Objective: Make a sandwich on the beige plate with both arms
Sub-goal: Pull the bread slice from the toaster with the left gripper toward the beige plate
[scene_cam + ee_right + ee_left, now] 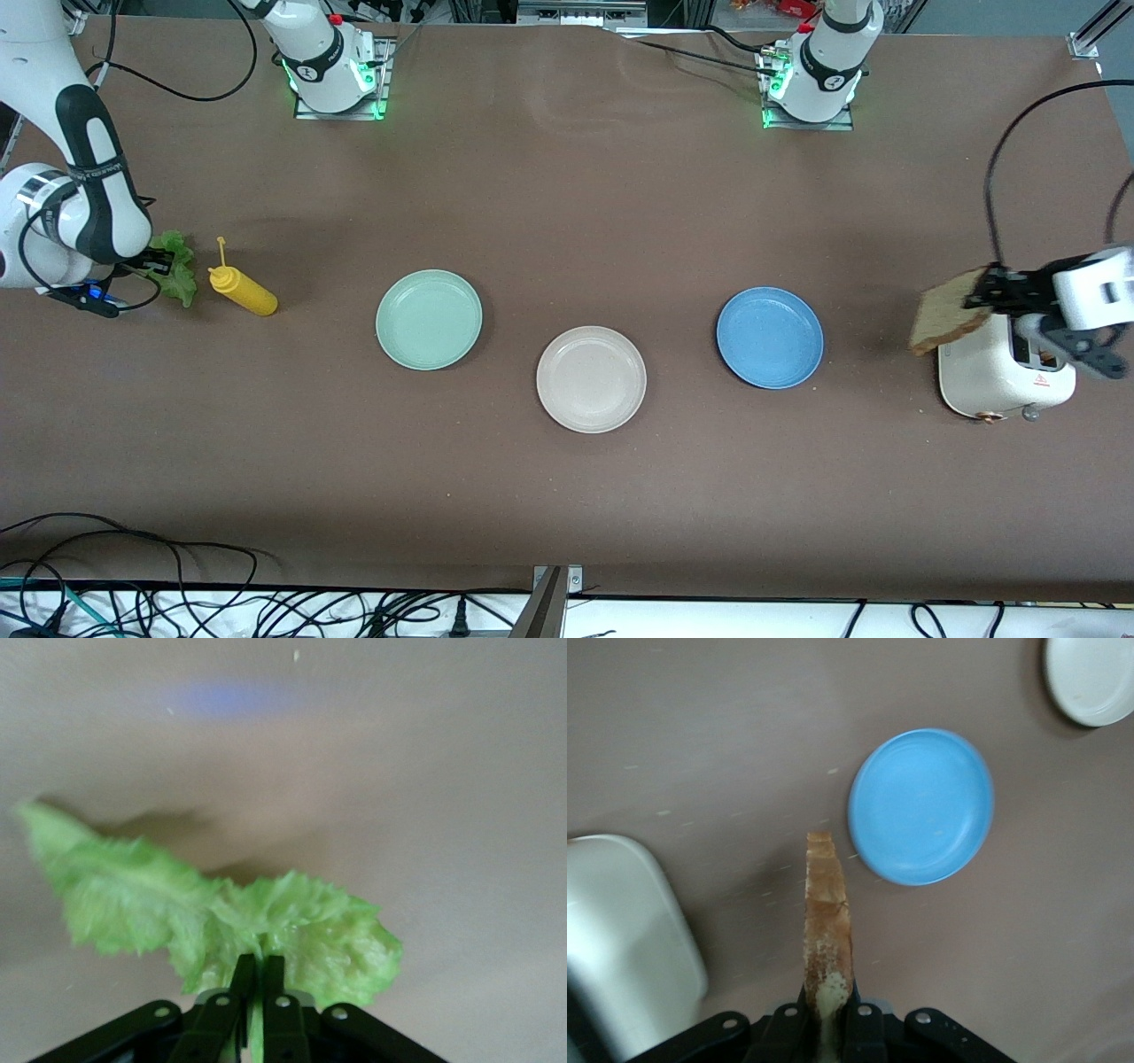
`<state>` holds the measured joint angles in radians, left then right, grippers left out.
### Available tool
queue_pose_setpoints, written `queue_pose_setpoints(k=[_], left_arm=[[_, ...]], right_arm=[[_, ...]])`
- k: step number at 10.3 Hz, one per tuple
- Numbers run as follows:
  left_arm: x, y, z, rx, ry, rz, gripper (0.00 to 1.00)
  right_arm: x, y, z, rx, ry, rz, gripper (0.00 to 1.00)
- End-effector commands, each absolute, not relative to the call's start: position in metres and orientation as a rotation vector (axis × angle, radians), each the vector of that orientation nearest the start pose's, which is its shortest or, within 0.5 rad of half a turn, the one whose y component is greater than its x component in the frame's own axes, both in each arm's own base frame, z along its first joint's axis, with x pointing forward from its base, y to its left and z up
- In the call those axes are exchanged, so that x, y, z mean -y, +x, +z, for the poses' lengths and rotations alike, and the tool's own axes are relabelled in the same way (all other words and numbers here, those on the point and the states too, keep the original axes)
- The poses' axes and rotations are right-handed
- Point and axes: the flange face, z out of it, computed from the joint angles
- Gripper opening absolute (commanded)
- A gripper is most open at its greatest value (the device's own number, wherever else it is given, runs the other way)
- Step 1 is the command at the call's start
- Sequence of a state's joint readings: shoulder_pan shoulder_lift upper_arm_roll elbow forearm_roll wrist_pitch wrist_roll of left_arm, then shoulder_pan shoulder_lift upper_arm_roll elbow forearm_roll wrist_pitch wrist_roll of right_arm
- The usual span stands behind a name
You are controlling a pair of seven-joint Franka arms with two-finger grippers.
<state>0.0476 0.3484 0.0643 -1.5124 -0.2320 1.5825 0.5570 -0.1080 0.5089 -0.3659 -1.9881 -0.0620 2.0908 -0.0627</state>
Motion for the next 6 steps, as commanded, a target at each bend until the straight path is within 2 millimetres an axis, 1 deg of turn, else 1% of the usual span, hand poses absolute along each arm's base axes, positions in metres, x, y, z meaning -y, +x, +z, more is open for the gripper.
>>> queue_pose_setpoints(k=[1, 2, 3, 4, 5, 6], left_arm=[[0.046, 0.639, 0.435, -0.574, -3.443, 0.446, 0.00], [0.087, 0.640, 0.421, -0.487, -3.497, 0.527, 0.00], [0.127, 0.646, 0.411, -0.427, -3.563, 0.581, 0.00], [0.150, 0.660, 0.399, -0.292, -3.649, 0.642, 0.00], [0.182, 0.669, 0.386, -0.167, -3.708, 0.729, 0.00], [0.202, 0.680, 0.377, -0.077, -3.730, 0.765, 0.00]], right_arm=[[0.262, 0.528, 0.265, -0.548, -3.091, 0.741, 0.00], [0.260, 0.539, 0.290, -0.551, -3.075, 0.786, 0.00], [0.255, 0.549, 0.309, -0.550, -3.072, 0.802, 0.00], [0.250, 0.557, 0.330, -0.547, -3.065, 0.821, 0.00], [0.248, 0.562, 0.352, -0.549, -3.047, 0.857, 0.00], [0.242, 0.568, 0.382, -0.558, -3.008, 0.871, 0.00]])
